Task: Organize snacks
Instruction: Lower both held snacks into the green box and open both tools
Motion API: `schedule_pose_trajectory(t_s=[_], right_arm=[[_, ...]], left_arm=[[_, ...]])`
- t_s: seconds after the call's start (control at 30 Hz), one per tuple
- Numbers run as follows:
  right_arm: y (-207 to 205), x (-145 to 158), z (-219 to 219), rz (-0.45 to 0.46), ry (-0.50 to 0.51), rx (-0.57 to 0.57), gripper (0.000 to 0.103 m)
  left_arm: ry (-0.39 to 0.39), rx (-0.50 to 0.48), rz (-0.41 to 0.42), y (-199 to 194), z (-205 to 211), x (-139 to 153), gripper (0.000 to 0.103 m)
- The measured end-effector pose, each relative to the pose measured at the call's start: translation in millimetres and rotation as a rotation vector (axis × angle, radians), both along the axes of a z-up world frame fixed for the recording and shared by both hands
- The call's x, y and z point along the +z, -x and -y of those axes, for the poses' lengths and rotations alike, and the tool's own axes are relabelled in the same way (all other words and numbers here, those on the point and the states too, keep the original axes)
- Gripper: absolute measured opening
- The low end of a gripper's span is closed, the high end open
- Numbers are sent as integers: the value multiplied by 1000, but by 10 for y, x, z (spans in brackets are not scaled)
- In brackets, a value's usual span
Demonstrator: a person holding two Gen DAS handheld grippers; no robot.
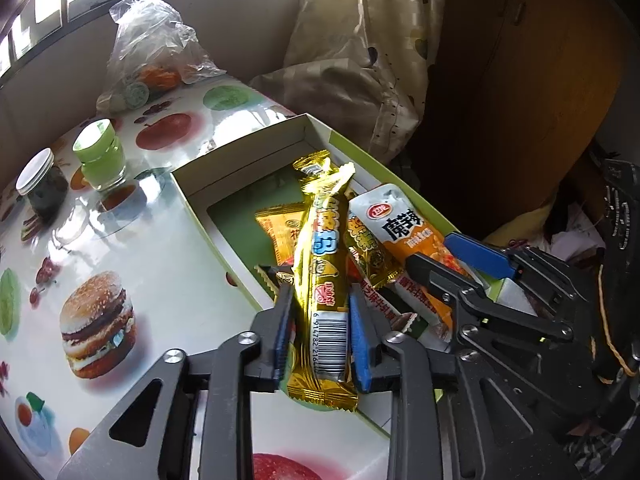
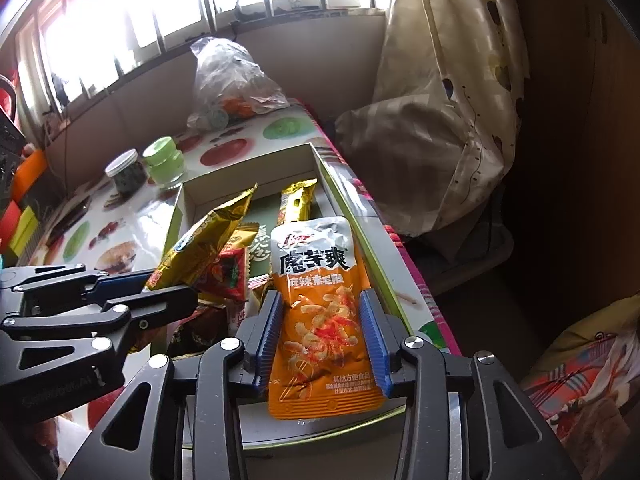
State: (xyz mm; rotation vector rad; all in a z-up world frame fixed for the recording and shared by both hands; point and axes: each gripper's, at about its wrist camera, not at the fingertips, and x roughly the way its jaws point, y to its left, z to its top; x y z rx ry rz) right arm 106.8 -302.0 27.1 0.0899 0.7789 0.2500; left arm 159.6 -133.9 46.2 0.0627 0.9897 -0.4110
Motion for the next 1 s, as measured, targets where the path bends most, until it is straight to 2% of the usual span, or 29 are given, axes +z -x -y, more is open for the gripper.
schedule_pose_trajectory(t_s=[0.37,0.47,0.6,1.0], right_arm=[[45,28,83,1,3,-29,42],[73,41,116,2,-7,-31,42],[125,67,121,9,1,-41,45],[434,173,154,31,-8,-78,47]], left_arm=[[22,-1,-9,17,6,-18,38],[39,-3,-4,50,-1,15,53],[44,-7,3,95,12,50,53],[64,67,63,399,-141,218,53]])
